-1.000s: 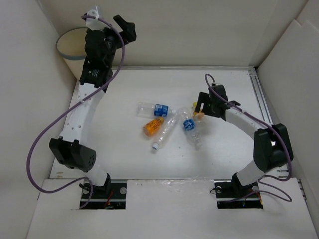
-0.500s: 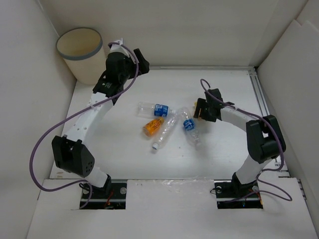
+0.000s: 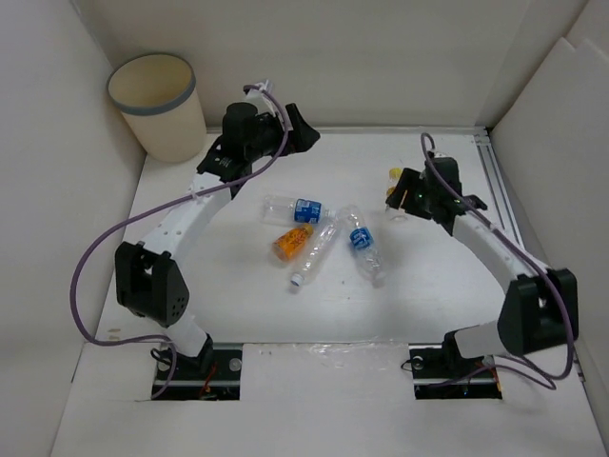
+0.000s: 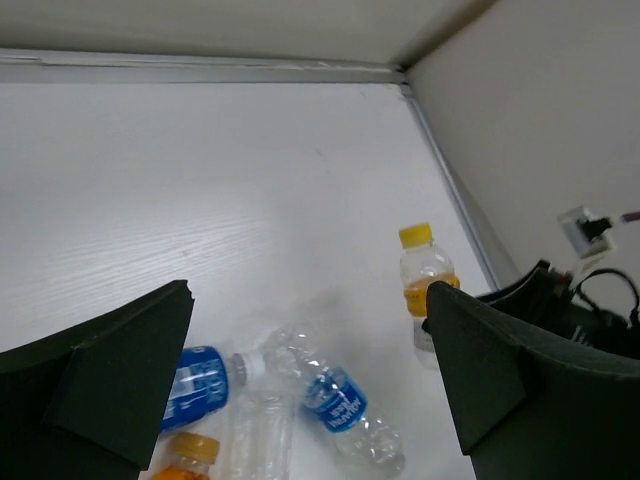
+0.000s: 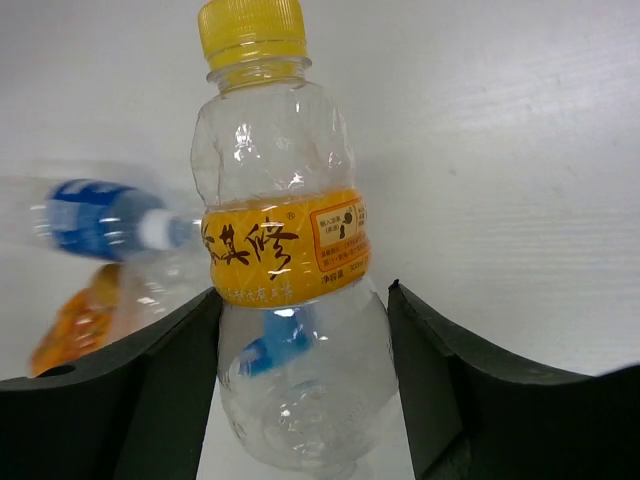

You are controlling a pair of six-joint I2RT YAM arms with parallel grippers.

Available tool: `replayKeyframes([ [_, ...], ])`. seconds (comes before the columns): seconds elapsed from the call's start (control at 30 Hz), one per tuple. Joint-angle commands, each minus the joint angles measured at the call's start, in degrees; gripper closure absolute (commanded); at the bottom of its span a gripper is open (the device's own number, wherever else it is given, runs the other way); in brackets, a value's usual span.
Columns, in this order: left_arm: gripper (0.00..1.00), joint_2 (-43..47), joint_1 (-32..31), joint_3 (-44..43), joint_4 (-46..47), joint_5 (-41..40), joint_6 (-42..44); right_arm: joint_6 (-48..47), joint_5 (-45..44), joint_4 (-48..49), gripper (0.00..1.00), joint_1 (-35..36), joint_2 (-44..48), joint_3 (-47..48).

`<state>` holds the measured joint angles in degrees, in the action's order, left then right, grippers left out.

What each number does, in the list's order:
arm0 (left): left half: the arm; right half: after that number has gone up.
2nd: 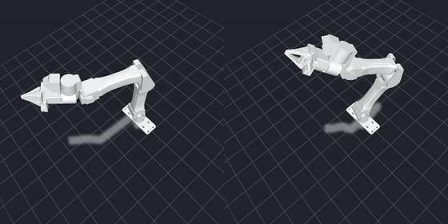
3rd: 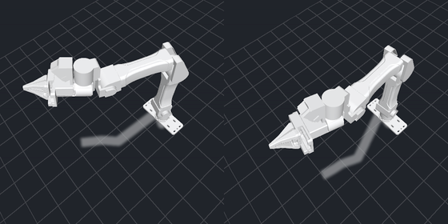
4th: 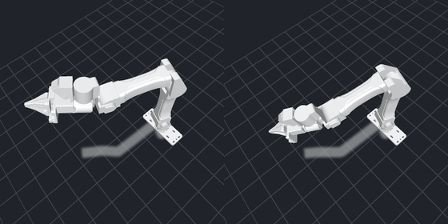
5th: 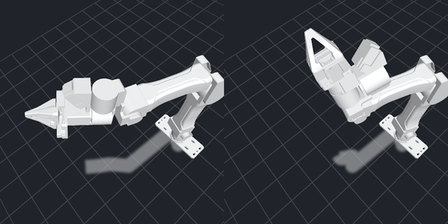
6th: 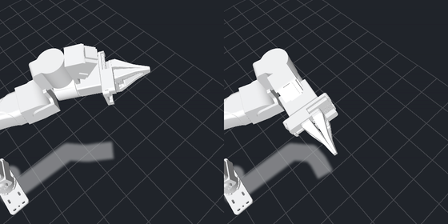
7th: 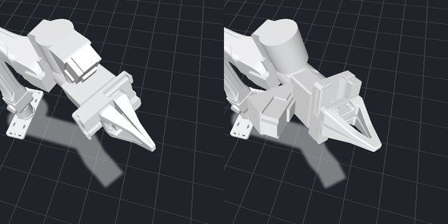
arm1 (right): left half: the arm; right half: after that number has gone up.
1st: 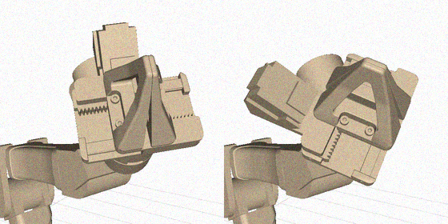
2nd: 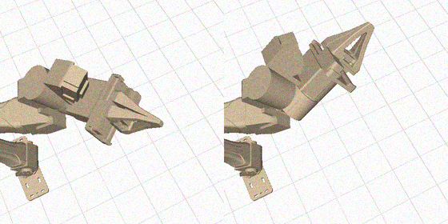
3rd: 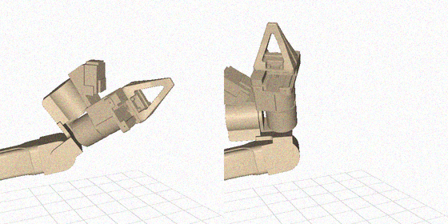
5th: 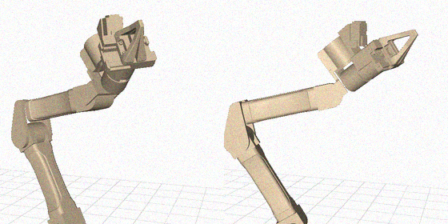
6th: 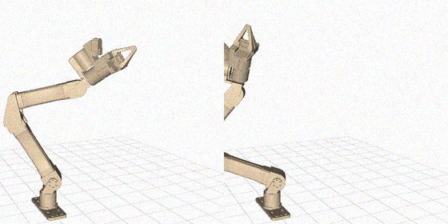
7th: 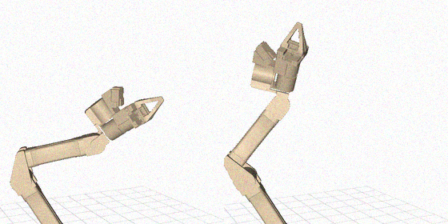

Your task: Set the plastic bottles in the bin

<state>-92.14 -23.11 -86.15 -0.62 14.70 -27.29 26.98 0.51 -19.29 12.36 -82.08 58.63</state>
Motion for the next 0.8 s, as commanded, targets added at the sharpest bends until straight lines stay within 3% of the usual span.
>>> replayKeyframes([
  [0.0,0.0,-1.6,-0.2,1.9,13.3,19.4,-2.8,-2.4,13.0,6.6,0.91,-1.0,9.9,0.0],
  [0.07,0.0,-3.6,-1.6,2.6,21.1,28.0,-4.9,-3.9,26.0,10.0,0.92,-1.9,12.3,-0.5],
  [0.2,0.0,-4.7,-5.7,2.6,27.7,33.5,-5.6,-2.6,36.3,16.6,0.94,-2.5,15.0,-0.5],
  [0.53,0.0,-8.9,-10.9,2.6,37.0,38.5,-10.9,1.3,41.1,21.8,0.94,-2.0,16.3,0.1],
  [0.7,0.0,-8.9,-11.4,2.7,37.0,37.1,-10.9,2.7,43.2,25.6,0.94,-0.8,16.3,-0.4],
  [0.77,0.05,-8.9,-11.4,3.2,37.0,35.4,-10.9,2.7,45.6,26.8,0.94,-0.2,16.3,-0.4],
])
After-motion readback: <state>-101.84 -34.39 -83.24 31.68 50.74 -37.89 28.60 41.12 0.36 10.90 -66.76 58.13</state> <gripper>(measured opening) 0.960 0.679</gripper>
